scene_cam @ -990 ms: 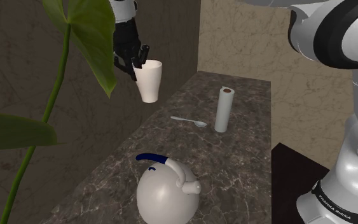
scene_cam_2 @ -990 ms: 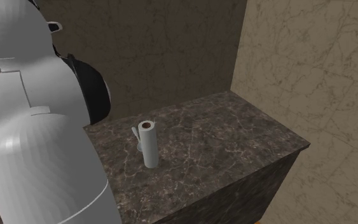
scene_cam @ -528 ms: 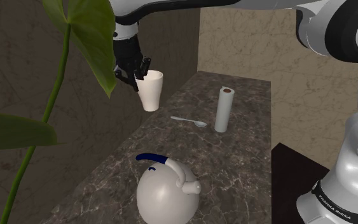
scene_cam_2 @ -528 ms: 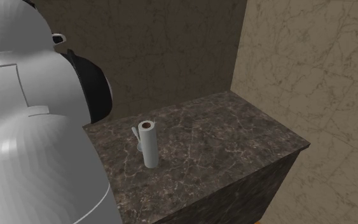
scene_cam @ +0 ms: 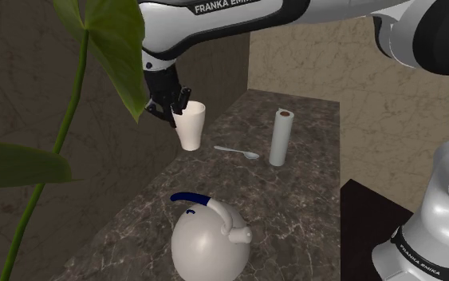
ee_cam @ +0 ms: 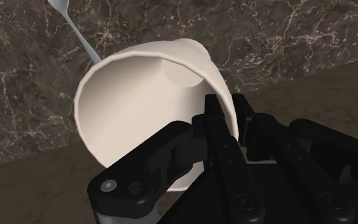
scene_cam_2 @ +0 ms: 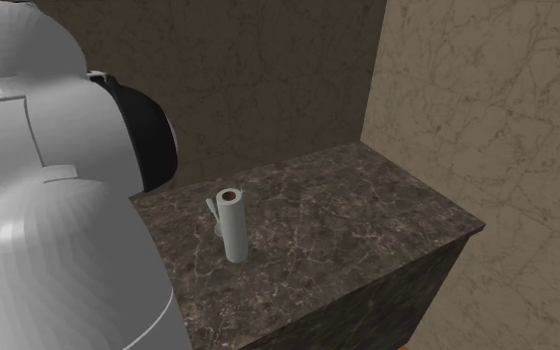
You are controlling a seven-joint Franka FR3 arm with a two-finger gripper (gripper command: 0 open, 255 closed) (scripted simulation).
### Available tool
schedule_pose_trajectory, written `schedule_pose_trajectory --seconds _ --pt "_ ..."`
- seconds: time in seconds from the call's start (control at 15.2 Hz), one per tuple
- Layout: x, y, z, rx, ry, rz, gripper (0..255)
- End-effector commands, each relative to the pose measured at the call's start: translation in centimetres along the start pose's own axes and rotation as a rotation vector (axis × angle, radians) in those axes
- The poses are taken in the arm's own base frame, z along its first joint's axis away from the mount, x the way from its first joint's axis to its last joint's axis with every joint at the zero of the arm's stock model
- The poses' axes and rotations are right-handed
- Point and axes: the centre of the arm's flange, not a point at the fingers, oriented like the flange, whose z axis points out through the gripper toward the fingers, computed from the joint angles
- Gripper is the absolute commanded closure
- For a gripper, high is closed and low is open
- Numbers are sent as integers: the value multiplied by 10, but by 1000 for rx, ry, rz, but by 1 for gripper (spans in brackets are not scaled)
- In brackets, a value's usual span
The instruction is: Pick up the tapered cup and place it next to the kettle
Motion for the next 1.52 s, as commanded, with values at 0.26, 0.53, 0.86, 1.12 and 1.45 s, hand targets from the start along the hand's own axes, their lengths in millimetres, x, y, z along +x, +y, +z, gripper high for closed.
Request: schedule_pose_trajectory --seconds 0.26,0.53,0.86,1.12,1.45 --pt "-2 -5 32 0 1 0 255" --pt "-4 -8 53 0 1 0 255" --pt "-6 -12 79 0 1 0 255" --pt "-7 -15 100 0 1 0 255" --pt "-9 -19 123 0 1 0 255"
